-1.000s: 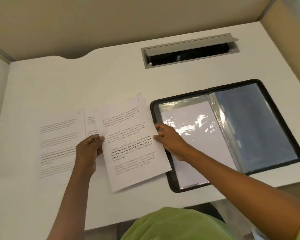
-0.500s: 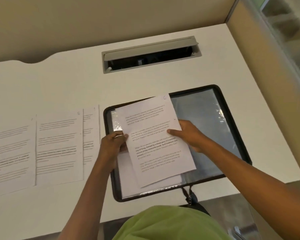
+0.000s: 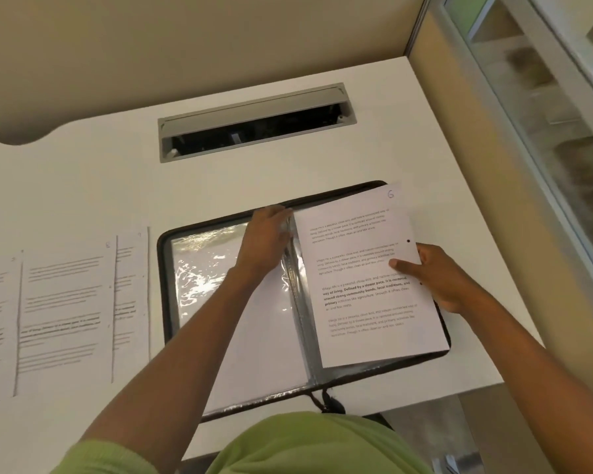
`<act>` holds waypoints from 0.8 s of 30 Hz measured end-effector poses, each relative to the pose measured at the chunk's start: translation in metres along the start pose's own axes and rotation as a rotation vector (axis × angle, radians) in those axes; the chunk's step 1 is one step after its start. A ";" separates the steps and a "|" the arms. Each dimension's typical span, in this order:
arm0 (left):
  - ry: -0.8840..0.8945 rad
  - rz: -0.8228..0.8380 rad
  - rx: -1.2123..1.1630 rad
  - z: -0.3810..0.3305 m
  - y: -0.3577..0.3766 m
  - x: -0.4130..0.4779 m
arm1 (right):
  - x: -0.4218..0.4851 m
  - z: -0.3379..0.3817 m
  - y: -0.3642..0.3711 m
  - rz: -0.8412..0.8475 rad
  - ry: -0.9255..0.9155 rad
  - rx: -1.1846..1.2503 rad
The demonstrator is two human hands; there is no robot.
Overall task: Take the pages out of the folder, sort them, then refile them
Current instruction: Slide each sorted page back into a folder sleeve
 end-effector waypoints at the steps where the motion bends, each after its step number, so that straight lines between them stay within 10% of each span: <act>1: 0.010 0.040 0.032 -0.004 0.003 0.010 | 0.000 0.000 -0.006 -0.001 0.006 0.009; 8: 0.115 0.072 0.254 -0.022 0.012 0.042 | 0.006 0.001 -0.039 -0.035 0.002 0.032; 24: -0.060 0.323 -0.052 -0.036 0.008 0.094 | 0.019 0.027 -0.091 -0.174 -0.099 0.065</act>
Point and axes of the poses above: each hand's wrist, its own x-axis towards the middle knuckle, its own y-axis out of the palm, z = x × y, the point moved 5 cm from there along x, towards the middle knuckle, and after that the axes turned 2 degrees about -x, right-handed, at the moved point
